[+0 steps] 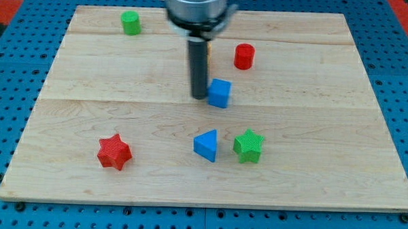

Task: Push the blue cube towards top right

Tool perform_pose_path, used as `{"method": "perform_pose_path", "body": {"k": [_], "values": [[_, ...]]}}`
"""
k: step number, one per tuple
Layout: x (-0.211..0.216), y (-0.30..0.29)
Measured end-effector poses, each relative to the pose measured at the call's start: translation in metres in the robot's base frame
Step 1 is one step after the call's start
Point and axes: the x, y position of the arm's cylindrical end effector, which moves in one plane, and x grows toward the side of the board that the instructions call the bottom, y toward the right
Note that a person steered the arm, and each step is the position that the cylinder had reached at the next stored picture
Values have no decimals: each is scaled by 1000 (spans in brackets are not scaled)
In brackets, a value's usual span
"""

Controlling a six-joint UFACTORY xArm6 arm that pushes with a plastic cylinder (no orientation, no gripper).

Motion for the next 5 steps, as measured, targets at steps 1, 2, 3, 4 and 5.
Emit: {"method": "perform_pose_path", "body": {"k": [1, 2, 3, 4, 5], "values": [[0, 64], [10, 108], [3, 136], [1, 172], [-64, 177]]}}
